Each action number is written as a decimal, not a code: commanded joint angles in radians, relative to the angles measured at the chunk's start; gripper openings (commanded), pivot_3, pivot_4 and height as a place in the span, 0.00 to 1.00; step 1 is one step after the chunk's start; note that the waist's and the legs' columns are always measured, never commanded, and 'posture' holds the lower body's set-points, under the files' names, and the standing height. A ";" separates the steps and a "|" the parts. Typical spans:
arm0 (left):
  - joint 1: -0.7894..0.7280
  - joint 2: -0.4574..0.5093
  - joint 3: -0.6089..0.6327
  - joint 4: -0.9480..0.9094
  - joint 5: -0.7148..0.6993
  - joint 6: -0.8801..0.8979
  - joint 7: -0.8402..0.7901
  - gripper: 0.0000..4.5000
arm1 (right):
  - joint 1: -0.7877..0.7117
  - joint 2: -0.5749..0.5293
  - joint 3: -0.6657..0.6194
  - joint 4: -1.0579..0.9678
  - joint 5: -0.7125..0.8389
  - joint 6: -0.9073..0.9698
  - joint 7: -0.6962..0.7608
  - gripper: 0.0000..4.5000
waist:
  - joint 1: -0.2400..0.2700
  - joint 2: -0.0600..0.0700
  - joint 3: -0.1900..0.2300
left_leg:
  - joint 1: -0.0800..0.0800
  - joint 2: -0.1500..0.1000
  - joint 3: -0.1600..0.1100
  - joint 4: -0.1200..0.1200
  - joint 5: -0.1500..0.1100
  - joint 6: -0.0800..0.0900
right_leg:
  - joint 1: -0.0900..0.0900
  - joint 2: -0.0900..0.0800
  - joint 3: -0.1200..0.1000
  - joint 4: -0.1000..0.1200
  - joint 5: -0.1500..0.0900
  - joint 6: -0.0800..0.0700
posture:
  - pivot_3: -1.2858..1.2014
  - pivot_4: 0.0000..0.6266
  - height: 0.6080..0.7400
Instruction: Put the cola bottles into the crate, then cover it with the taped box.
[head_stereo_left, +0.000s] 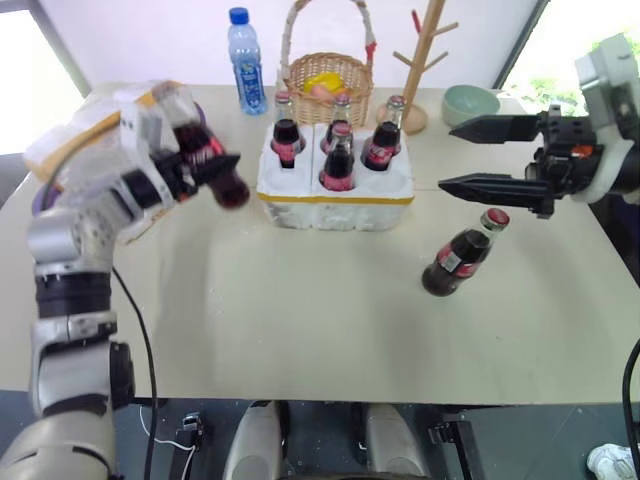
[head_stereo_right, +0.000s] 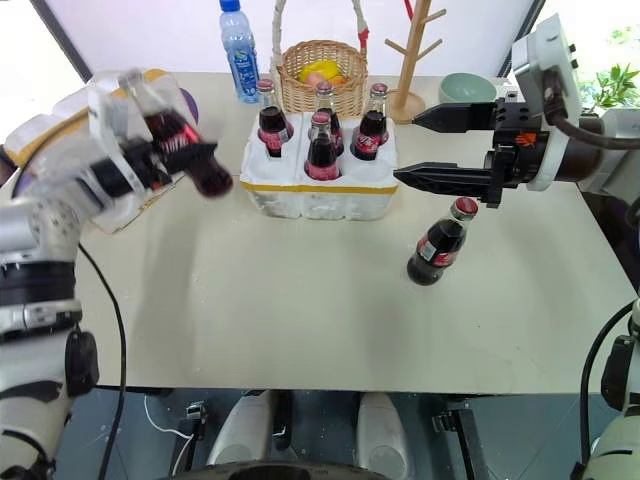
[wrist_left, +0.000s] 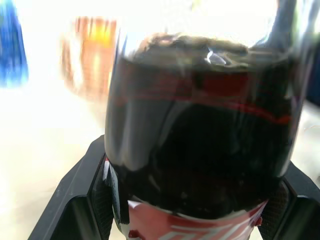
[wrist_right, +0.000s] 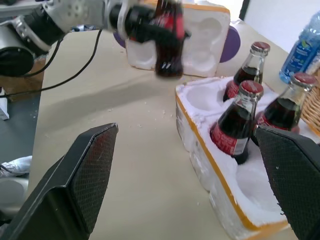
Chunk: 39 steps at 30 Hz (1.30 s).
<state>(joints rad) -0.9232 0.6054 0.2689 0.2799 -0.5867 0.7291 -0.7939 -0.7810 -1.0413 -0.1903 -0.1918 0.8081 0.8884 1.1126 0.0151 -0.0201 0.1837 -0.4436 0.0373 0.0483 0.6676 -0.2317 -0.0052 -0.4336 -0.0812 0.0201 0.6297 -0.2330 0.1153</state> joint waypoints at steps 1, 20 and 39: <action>-0.096 -0.040 -0.013 0.036 0.006 -0.052 0.018 0.63 | -0.015 -0.002 -0.029 -0.012 0.009 -0.009 -0.011 1.00 | -0.003 0.000 0.000 | 0.000 -0.001 0.000 0.000 0.000 0.000 | 0.000 -0.001 0.000 0.000 0.000 0.000 | 0.52 0.24 1.00; -0.168 -0.202 -0.302 0.387 0.382 -0.439 -0.064 0.63 | 0.031 0.005 -0.047 -0.010 0.003 -0.020 -0.066 1.00 | -0.024 -0.002 0.001 | 0.000 -0.001 0.000 -0.002 0.000 0.001 | -0.002 0.000 0.000 0.001 0.000 0.001 | 0.52 0.24 1.00; -0.111 0.007 0.040 -0.050 -0.105 0.018 -0.215 1.00 | 0.386 -0.156 -0.468 -0.001 -0.025 0.042 0.028 1.00 | -0.025 -0.001 0.002 | 0.001 0.000 -0.001 -0.003 0.000 0.001 | -0.001 0.000 0.000 0.001 0.000 0.001 | 0.52 0.24 1.00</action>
<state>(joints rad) -1.0354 0.5861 0.2744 0.3382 -0.5865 0.6589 -0.9572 -0.4463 -1.1914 -0.5571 -0.1604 0.7882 0.9125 1.1145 -0.0094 -0.0215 0.1854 -0.4414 0.0370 0.0472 0.6650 -0.2318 -0.0046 -0.4326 -0.0814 0.0199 0.6305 -0.2331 0.1163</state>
